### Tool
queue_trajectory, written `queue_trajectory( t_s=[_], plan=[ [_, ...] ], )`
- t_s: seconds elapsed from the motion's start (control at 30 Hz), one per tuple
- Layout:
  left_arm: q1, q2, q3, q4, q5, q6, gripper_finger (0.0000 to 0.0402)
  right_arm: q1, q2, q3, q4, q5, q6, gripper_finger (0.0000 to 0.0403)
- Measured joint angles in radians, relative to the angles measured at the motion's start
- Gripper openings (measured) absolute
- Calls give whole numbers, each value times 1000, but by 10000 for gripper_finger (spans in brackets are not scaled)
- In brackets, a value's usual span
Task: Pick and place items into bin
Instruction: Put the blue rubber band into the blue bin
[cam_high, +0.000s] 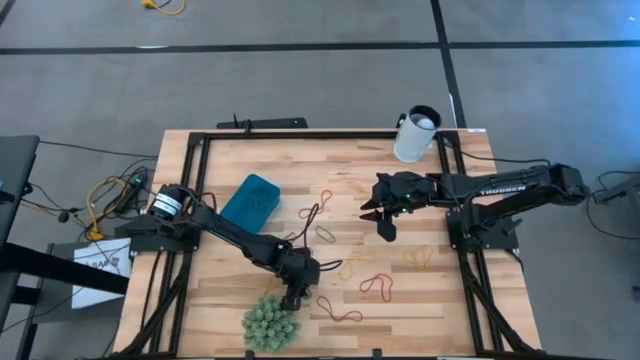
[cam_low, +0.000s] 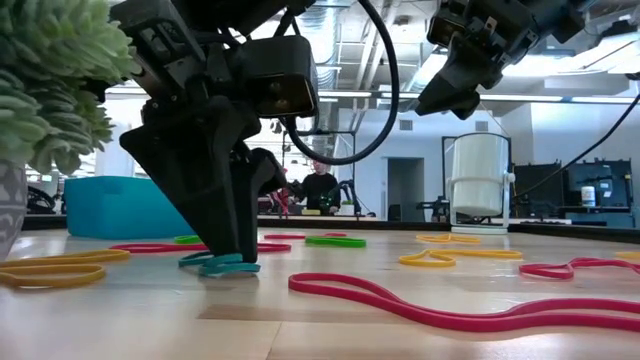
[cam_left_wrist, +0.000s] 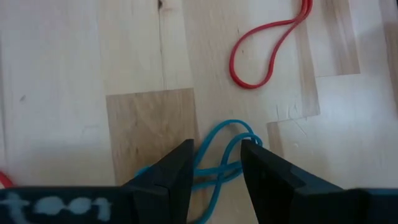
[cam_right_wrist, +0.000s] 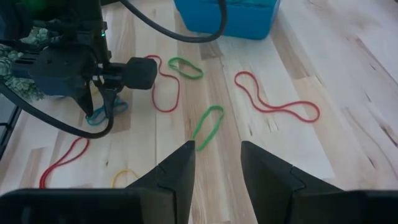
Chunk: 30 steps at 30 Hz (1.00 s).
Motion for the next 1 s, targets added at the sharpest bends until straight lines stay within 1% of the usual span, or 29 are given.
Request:
queue_trajectory(
  t_s=[0.13,0.23,0.33,0.47,0.53,0.67,0.8,1.0],
  plan=[
    [2,0,0,-7,-24,16,127,0,0,0,0,0,0,123],
    [2,-2,0,-33,-51,62,115,0,0,0,0,0,0,123],
    [2,-2,1,-56,-62,81,81,0,0,0,0,0,-1,123],
    [3,-2,1,-71,-68,105,24,0,0,0,0,1,-2,123],
    [3,-2,1,-72,-71,119,7,0,0,0,0,1,-2,123],
    [6,-5,5,-58,-104,165,5,0,0,0,0,1,-2,123],
    [21,-5,58,-86,-145,217,1,0,0,0,0,1,-2,123],
    [32,-5,156,-199,-209,281,0,0,0,0,0,2,-1,123]
  ],
)
